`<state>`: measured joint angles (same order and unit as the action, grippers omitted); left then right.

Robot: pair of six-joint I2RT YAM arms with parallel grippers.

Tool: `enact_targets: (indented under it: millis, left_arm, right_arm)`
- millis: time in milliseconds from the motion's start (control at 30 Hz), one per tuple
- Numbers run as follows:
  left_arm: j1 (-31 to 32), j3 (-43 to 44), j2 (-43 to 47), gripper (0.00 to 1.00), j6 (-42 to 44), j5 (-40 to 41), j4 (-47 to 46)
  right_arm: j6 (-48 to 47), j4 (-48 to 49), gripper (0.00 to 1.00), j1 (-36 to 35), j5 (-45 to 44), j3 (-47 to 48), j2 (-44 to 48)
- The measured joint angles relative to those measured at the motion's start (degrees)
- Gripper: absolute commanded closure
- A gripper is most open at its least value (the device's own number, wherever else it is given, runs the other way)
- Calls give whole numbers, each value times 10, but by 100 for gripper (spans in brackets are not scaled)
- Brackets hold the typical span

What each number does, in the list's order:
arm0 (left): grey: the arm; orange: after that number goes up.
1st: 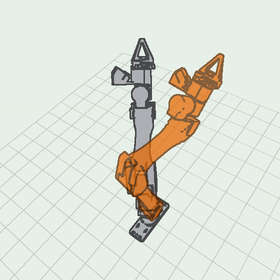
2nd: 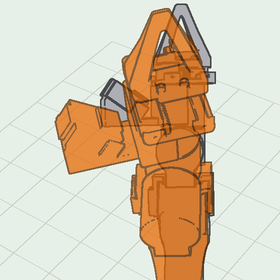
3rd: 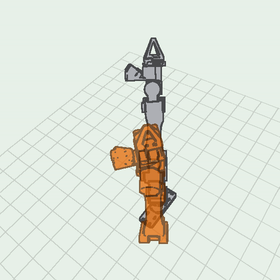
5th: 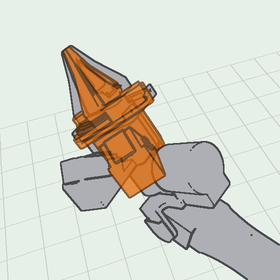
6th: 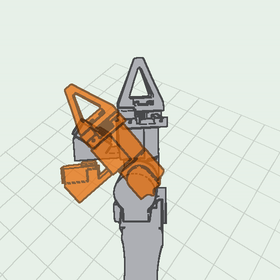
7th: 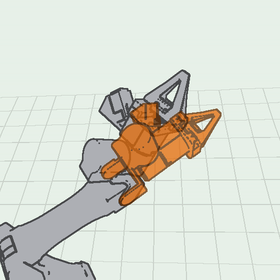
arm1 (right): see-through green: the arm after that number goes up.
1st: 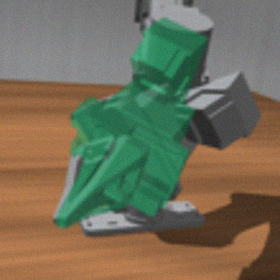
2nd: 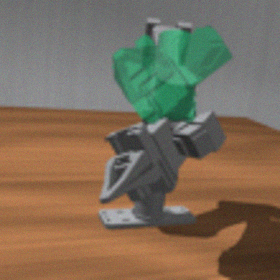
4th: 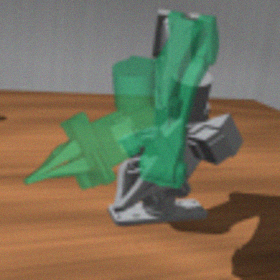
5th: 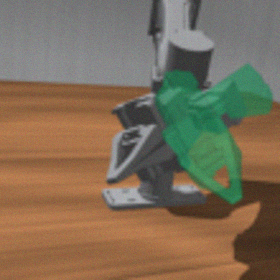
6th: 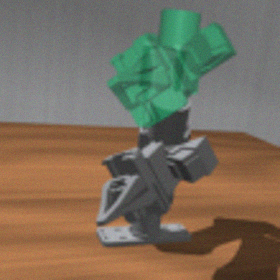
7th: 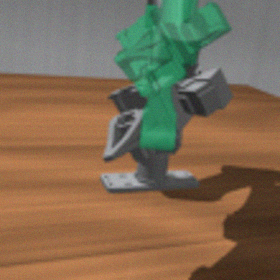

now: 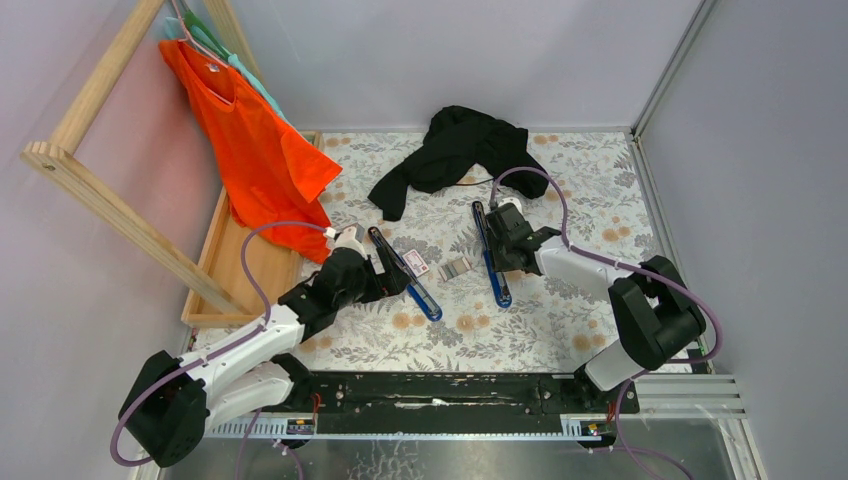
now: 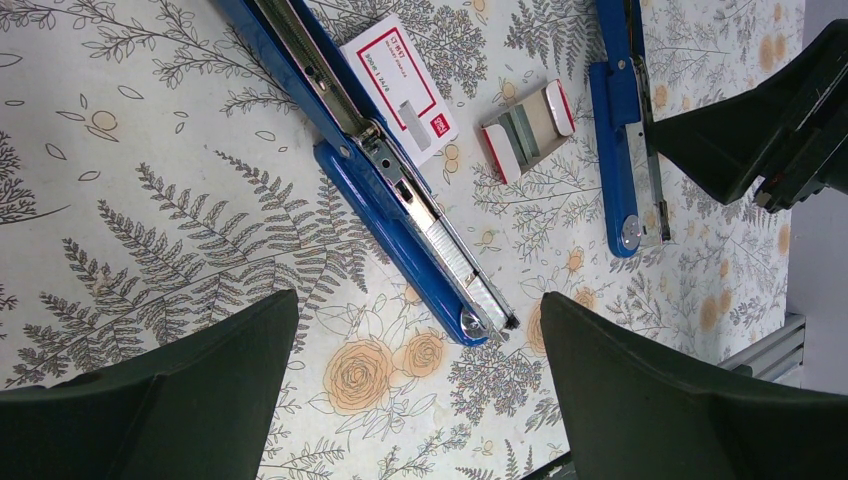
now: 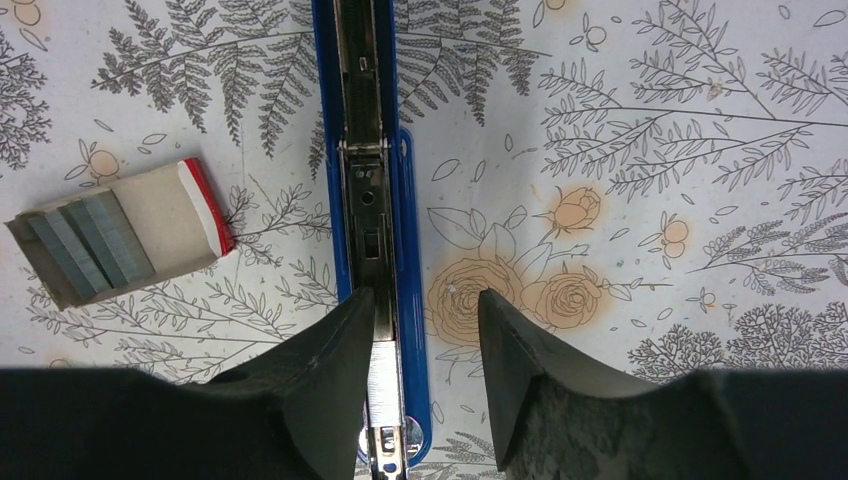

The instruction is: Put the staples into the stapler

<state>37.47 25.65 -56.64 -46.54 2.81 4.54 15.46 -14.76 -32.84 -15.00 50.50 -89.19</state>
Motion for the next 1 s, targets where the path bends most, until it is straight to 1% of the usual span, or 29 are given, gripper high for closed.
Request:
enact_targets:
  millis: [667,1000]
  left_arm:
    - [0,3,-7,2,0,-5,-2]
    - [0,9,-18,2,0,-14,-12]
  right_arm:
    - [25,-66,47,0,31,-28,48]
    - [24,-100,47,0,57,-31,82]
